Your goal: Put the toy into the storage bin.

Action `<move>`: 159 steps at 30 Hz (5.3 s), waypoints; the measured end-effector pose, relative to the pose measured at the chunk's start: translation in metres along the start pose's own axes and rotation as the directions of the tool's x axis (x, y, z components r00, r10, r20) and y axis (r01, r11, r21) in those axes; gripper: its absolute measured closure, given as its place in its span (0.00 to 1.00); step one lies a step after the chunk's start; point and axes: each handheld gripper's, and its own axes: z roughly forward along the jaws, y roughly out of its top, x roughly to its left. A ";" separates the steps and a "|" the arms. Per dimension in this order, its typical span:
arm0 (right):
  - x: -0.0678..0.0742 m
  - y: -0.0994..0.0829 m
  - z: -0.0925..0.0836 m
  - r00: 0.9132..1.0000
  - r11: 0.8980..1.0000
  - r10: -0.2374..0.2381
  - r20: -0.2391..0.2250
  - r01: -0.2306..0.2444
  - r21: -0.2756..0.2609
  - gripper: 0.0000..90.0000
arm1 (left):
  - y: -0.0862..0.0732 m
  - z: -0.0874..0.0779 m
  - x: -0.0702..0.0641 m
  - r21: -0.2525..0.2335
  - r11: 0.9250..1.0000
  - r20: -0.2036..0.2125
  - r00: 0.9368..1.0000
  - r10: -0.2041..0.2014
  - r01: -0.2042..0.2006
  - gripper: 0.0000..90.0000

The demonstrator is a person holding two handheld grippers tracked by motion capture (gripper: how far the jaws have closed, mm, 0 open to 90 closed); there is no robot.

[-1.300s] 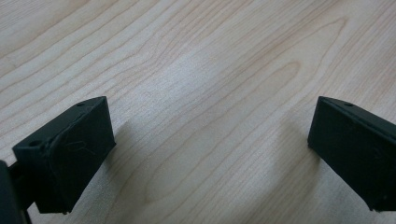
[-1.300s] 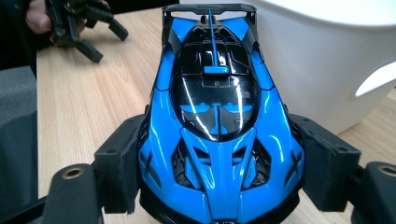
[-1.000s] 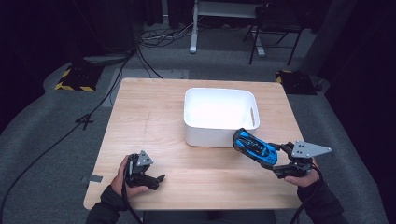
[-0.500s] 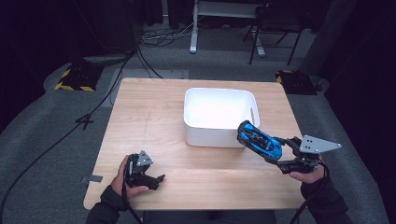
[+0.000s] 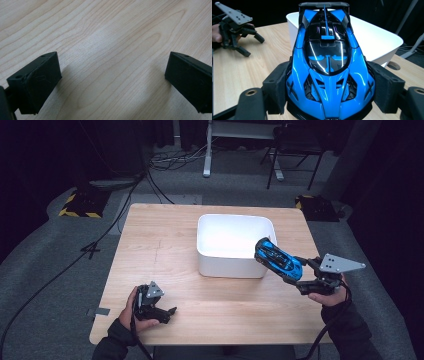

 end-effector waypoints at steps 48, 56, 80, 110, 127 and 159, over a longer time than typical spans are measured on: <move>-0.056 0.061 0.099 1.000 0.969 -0.023 0.019 0.017 0.247 0.29 | 0.000 0.000 0.000 0.000 1.000 0.005 1.000 -0.001 0.001 0.01; -0.058 0.061 0.111 1.000 0.946 -0.010 0.001 0.009 0.325 0.29 | 0.000 0.001 0.000 0.000 1.000 0.009 1.000 -0.008 0.008 0.01; -0.064 0.068 0.131 0.996 0.829 -0.060 -0.058 0.082 0.554 0.29 | 0.000 0.001 -0.001 0.000 1.000 0.012 1.000 -0.014 0.014 0.01; -0.063 0.068 0.165 0.982 0.657 -0.104 -0.158 0.187 0.730 0.29 | 0.000 0.001 -0.001 0.001 1.000 0.011 1.000 -0.012 0.012 0.01; -0.053 0.075 0.176 0.982 0.478 -0.142 -0.128 0.181 0.859 0.29 | 0.000 0.001 -0.001 0.000 1.000 0.013 1.000 -0.014 0.014 0.01; -0.056 0.072 0.167 0.985 0.497 -0.112 -0.128 0.167 0.852 0.29 | 0.000 0.001 -0.001 0.001 1.000 0.016 1.000 -0.016 0.016 0.01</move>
